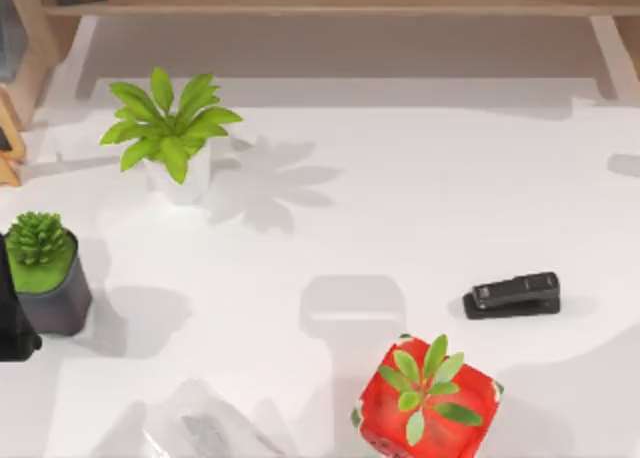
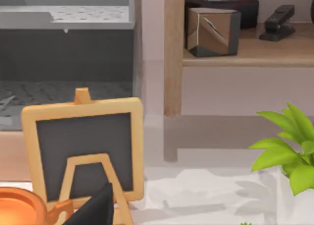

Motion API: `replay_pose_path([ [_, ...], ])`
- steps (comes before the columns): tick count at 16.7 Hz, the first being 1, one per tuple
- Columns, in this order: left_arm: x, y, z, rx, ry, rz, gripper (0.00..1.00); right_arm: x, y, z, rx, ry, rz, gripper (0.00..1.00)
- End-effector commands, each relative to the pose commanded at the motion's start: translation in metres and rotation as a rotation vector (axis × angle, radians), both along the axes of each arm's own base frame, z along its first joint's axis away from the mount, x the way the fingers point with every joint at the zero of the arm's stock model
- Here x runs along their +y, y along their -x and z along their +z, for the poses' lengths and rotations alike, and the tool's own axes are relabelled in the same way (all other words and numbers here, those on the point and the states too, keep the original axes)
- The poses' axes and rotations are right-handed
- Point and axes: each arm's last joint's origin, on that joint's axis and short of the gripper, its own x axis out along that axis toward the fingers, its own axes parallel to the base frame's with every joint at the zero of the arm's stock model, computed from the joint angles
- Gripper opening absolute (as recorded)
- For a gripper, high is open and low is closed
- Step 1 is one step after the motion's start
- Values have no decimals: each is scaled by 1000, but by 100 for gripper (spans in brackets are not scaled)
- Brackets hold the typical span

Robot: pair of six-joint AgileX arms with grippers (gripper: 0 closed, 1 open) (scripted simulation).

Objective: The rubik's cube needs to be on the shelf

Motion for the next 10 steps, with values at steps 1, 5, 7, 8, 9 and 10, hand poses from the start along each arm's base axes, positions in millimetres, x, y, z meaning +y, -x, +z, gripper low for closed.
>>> replay_pose_path([
  [1, 0, 0, 0, 0, 0, 0, 100, 0, 0, 0, 0, 0, 0, 0],
  [5, 0, 0, 0, 0, 0, 0, 100, -1, 1, -1, 4, -4, -4, 0],
  [7, 0, 0, 0, 0, 0, 0, 100, -2, 5, 1, -2, -3, -6, 0],
  [8, 0, 0, 0, 0, 0, 0, 100, -3, 10, 2, -5, -2, -6, 0],
  [9, 0, 0, 0, 0, 0, 0, 100, -3, 17, 2, -4, -3, -5, 0],
  [10, 0, 0, 0, 0, 0, 0, 100, -2, 27, 0, 3, -6, -3, 0],
])
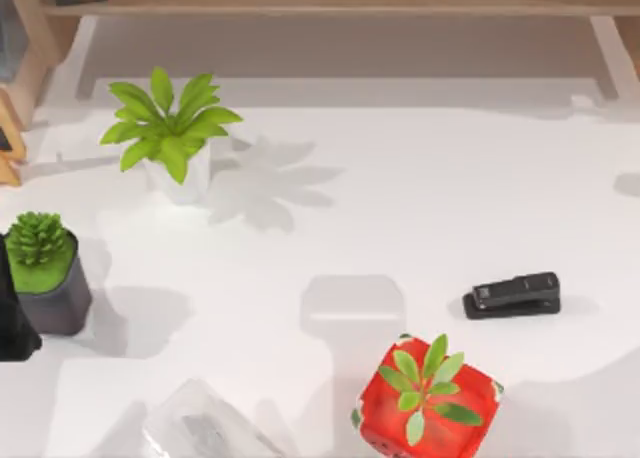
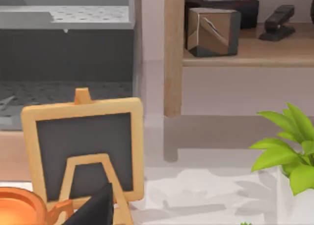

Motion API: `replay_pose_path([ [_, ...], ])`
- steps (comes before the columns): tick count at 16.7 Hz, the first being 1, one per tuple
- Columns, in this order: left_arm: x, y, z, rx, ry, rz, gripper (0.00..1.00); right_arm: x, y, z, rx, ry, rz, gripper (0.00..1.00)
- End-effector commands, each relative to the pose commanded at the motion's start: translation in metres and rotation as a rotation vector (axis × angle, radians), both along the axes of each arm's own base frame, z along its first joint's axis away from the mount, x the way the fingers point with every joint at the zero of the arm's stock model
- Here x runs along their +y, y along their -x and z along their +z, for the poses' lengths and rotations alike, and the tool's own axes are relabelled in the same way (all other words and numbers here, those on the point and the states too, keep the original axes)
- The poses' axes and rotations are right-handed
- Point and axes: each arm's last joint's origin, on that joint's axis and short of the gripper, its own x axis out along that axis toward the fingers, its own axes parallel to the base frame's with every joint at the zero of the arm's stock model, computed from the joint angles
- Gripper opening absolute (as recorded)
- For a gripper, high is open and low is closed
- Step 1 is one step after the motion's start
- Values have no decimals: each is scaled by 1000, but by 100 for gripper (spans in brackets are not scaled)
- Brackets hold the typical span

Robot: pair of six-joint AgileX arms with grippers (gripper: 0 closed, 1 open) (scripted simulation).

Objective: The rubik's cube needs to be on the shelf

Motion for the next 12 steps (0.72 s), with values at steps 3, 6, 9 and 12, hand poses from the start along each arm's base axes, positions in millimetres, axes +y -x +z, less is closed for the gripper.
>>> replay_pose_path([
  [3, 0, 0, 0, 0, 0, 0, 100, 2, 28, -2, 9, -4, 0, 0],
  [6, 0, 0, 0, 0, 0, 0, 100, 1, 37, -1, 1, 2, -1, 0],
  [9, 0, 0, 0, 0, 0, 0, 100, 2, 36, -2, 4, 0, 1, 0],
  [12, 0, 0, 0, 0, 0, 0, 100, 1, 46, -1, 0, 1, 0, 0],
])
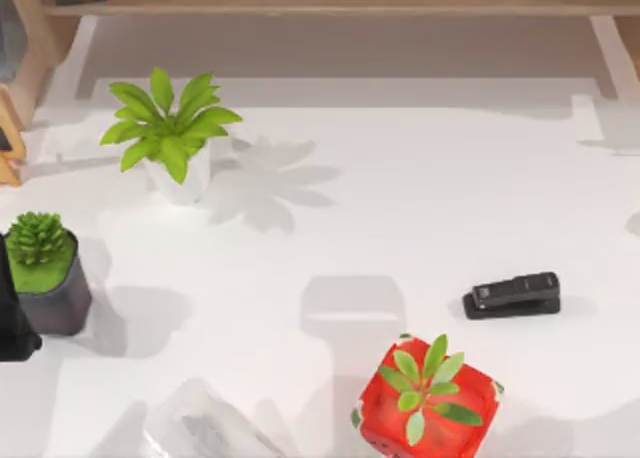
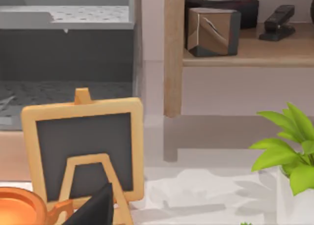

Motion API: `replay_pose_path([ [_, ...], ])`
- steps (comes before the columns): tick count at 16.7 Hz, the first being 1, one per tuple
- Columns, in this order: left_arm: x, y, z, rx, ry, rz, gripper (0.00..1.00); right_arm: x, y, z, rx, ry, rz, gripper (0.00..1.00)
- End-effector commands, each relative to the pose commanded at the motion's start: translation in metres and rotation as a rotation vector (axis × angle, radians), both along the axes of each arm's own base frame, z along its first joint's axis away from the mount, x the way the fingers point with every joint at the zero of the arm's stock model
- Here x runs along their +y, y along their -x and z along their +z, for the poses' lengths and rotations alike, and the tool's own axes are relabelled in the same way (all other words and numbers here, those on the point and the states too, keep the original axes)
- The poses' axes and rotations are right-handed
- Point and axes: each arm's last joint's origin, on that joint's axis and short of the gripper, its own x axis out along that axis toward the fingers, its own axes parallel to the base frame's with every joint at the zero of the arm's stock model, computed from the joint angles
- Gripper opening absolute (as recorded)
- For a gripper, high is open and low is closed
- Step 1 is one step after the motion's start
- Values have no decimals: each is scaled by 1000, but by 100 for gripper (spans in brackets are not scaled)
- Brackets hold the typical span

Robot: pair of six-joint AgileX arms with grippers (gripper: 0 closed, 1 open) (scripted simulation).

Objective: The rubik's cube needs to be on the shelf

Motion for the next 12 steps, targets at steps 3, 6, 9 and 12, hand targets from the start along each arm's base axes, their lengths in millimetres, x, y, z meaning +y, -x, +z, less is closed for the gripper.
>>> replay_pose_path([
  [3, 0, 0, 0, 0, 0, 0, 100, 2, 28, -3, 10, -5, 3, 0],
  [6, 0, 0, 0, 0, 0, 0, 100, 2, 51, -1, 5, -2, 1, 0],
  [9, 0, 0, 0, 0, 0, 0, 100, 2, 52, -1, 4, -1, 1, 0],
  [12, 0, 0, 0, 0, 0, 0, 100, 2, 56, -1, 2, -1, 1, 0],
])
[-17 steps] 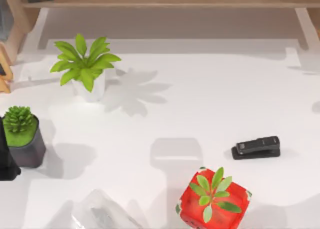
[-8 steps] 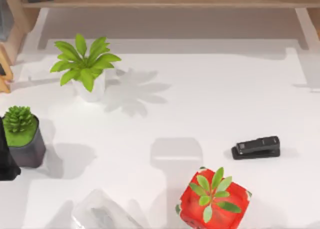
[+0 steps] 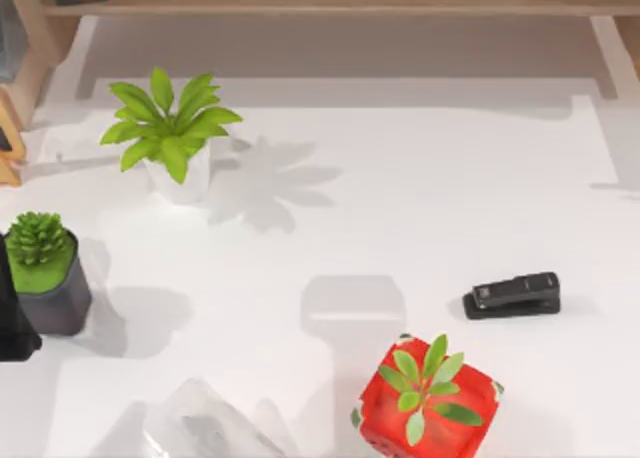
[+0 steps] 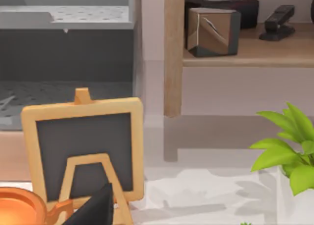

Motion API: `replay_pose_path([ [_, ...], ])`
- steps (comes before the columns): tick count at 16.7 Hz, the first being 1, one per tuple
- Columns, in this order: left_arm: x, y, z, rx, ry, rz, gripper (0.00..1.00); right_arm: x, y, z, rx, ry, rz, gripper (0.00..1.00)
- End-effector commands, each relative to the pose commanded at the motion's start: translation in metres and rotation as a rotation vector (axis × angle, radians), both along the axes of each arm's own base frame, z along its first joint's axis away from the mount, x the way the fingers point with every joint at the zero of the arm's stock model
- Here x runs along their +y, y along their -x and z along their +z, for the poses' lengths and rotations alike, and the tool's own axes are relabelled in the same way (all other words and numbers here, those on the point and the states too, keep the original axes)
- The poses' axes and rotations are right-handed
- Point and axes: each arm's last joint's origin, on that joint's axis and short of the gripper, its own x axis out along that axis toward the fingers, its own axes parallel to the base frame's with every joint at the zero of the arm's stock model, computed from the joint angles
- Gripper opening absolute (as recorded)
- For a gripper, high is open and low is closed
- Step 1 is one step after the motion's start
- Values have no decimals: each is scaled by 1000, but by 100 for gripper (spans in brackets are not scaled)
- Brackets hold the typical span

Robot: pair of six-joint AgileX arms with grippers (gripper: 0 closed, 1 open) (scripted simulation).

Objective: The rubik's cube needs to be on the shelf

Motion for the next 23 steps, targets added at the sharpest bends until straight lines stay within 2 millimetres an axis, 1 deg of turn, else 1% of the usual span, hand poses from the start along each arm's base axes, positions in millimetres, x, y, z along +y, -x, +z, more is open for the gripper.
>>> replay_pose_path([
  [2, 0, 0, 0, 0, 0, 0, 100, 0, 16, -1, 2, -1, 3, 0],
  [5, 0, 0, 0, 0, 0, 0, 100, 1, 46, -1, 6, -3, 2, 0],
  [6, 0, 0, 0, 0, 0, 0, 100, 2, 53, -1, 4, -2, 2, 0],
  [7, 0, 0, 0, 0, 0, 0, 100, 2, 57, 0, 2, -1, 1, 0],
  [11, 0, 0, 0, 0, 0, 0, 100, 2, 58, 0, 2, 0, 1, 0],
  [23, 0, 0, 0, 0, 0, 0, 100, 2, 58, 0, 2, 0, 1, 90],
])
